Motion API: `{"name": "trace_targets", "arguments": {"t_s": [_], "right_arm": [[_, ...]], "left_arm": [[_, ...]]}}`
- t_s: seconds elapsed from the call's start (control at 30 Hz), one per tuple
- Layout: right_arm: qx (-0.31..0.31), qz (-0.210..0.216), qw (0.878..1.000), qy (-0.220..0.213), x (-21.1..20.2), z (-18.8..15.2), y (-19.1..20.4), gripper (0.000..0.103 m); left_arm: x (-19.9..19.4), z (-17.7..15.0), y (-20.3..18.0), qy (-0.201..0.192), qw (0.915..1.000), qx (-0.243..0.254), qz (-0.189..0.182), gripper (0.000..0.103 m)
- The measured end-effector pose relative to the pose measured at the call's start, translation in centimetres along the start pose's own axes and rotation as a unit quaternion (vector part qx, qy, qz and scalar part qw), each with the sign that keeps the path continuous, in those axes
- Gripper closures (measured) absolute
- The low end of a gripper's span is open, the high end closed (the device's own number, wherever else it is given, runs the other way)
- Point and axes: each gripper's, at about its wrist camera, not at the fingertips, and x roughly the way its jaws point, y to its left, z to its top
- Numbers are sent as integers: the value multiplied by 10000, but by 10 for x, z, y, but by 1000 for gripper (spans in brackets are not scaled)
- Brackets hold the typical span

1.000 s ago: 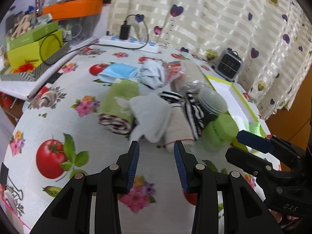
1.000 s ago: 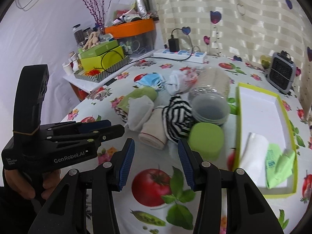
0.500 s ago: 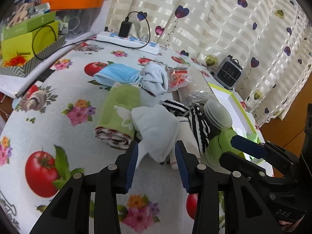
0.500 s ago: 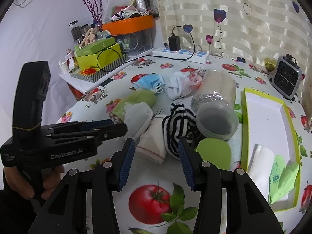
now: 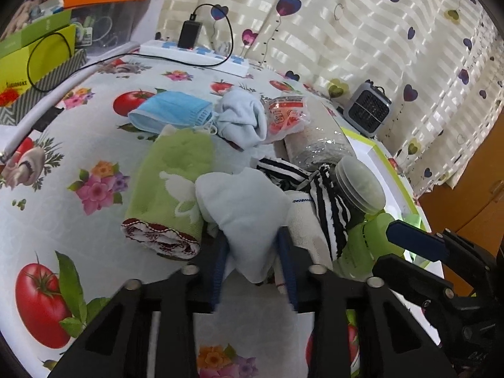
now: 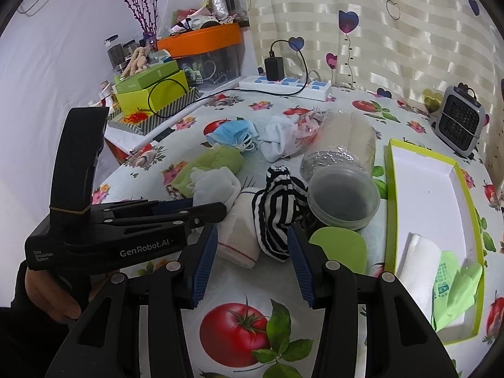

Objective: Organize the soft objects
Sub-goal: 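Grasp the white sock with the left gripper while the right gripper reaches the beige rolled cloth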

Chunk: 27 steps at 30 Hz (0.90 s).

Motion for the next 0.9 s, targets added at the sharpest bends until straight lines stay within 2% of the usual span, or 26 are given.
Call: {"name": "trace_targets", "arguments": {"t_s": [0.1, 0.4, 0.57, 0.8, 0.9], "right_arm": [[2, 81, 10000, 24, 2, 0, 1, 56], [-155, 271, 9990, 334, 18, -7, 18, 56], [-106, 146, 9979, 628, 32, -12, 20, 56], [101, -45, 9959, 896, 48, -11, 18, 56], [106, -140, 9958, 902, 52, -9, 20, 56]], "left_arm": [[-2, -3, 3, -20, 10000, -6, -37, 85], [-32, -20, 16, -211, 9997, -134, 84, 86], [-46, -30, 24, -223, 9995, -195, 96, 86], [-45, -38, 27, -95, 9998, -160, 77, 85], [-44, -37, 28, -80, 9997, -161, 147, 80]]}}
